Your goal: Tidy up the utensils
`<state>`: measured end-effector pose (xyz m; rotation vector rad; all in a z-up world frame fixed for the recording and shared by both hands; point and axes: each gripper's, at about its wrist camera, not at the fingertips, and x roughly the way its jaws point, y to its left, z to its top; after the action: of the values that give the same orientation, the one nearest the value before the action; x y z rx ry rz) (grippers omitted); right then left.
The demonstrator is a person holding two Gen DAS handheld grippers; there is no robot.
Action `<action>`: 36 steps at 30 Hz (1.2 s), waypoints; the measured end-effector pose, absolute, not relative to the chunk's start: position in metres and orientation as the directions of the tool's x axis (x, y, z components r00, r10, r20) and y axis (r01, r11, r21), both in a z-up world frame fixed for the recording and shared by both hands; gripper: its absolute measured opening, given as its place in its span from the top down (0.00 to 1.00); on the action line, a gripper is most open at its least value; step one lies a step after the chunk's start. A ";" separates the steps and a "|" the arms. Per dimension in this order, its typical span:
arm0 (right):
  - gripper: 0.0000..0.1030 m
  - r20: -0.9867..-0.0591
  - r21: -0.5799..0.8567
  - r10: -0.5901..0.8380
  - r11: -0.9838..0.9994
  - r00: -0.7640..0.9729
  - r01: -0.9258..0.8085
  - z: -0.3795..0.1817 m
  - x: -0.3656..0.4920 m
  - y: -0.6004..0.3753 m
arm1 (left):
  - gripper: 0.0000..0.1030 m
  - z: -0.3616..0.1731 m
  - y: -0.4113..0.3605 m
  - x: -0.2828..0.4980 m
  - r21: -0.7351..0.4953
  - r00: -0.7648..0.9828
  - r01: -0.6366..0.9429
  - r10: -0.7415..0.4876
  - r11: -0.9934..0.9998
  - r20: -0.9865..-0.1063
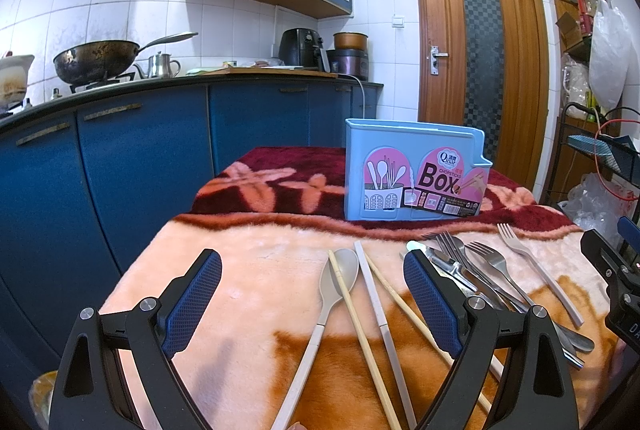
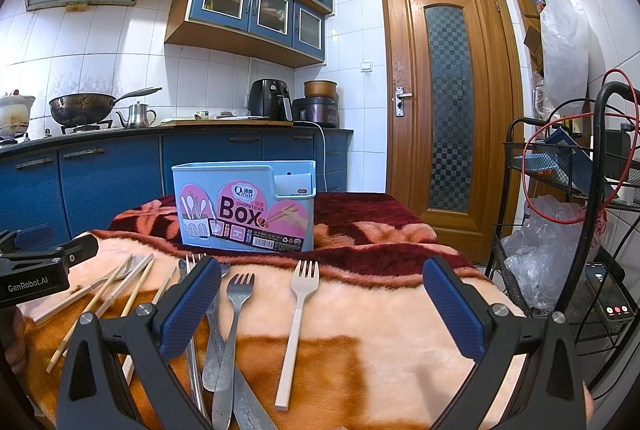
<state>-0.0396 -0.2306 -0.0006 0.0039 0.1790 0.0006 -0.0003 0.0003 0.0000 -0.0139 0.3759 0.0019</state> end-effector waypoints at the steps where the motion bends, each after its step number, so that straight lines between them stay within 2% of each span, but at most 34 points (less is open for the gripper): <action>1: 0.00 -0.178 0.004 0.001 1.000 0.984 0.000 -0.001 -0.040 -0.231 | 0.10 0.000 0.000 0.000 -0.013 0.930 -0.004 -0.001 1.000 -0.367; 26: 0.00 -0.190 0.002 0.005 1.000 0.982 -0.004 -0.001 -0.037 -0.229 | 0.10 0.000 0.003 0.002 -0.025 0.923 -0.005 -0.005 1.000 -0.385; 31: 0.00 -0.227 0.022 0.027 1.000 0.974 -0.023 0.001 -0.031 -0.235 | 0.10 0.000 0.005 0.009 -0.033 0.904 -0.009 -0.006 0.999 -0.428; 36: 0.00 -0.325 0.023 0.031 0.999 0.945 -0.025 0.006 -0.017 -0.237 | 0.10 0.004 0.009 0.013 -0.037 0.878 0.023 -0.038 0.999 -0.478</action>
<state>-0.0167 -0.2374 0.0064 0.0185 0.3315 0.0285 0.0135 0.0092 0.0035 -0.0311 0.4986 -0.0315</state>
